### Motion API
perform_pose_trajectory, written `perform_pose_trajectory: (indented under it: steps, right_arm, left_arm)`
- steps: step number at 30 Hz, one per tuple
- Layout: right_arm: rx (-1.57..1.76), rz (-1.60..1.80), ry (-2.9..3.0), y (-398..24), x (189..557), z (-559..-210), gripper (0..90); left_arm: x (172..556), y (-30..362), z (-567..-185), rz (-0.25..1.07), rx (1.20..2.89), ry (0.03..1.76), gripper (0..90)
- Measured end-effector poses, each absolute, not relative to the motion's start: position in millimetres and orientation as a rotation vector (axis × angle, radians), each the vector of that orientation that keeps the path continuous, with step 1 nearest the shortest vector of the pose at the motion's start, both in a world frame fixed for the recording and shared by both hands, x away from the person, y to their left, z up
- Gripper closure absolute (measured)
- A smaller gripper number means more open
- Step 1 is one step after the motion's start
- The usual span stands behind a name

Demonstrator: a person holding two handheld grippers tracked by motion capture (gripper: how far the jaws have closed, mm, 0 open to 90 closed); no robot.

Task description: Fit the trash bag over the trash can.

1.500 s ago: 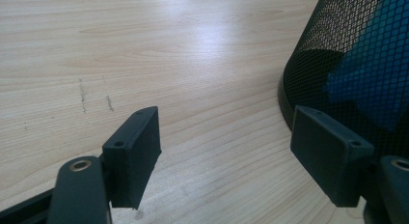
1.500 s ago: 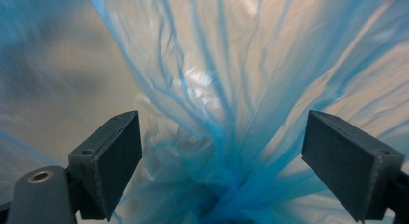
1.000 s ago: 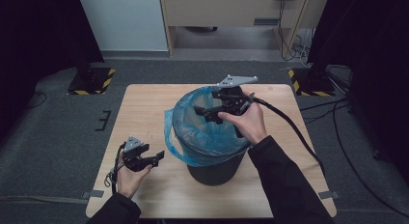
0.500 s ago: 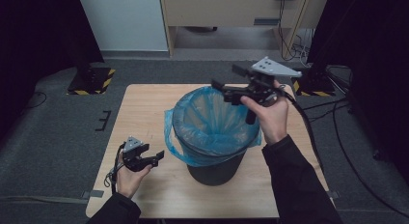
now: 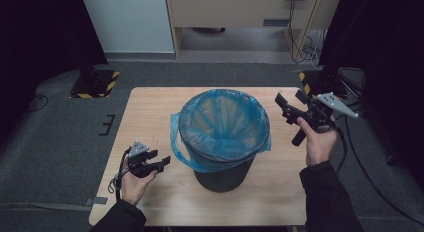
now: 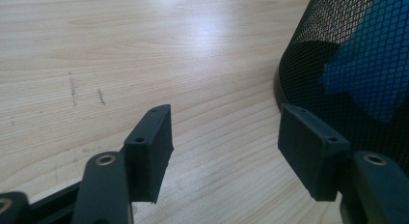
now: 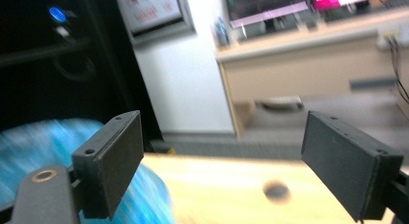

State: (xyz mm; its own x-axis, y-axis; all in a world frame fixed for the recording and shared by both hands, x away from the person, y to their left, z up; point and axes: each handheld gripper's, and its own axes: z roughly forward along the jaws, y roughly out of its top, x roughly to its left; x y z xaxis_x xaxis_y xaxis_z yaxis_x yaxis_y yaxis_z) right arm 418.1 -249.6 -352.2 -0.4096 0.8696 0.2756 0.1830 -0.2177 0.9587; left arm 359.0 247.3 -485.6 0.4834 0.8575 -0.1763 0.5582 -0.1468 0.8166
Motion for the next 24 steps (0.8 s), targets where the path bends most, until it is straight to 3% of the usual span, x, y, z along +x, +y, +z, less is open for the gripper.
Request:
perform_pose_trajectory:
  steps: [12, 24]
  right_arm:
    - [1.489, 1.420, 1.808, -285.2, 417.5, -476.9, 14.5]
    - [1.585, 1.073, 1.973, -322.3, 433.5, -518.5, 11.7]
  left_arm:
    - [364.2, 250.6, -489.9, 0.425, 1.864, 1.200, 39.9]
    - [376.5, 253.5, -514.0, 0.420, 1.997, 1.289, 24.9]
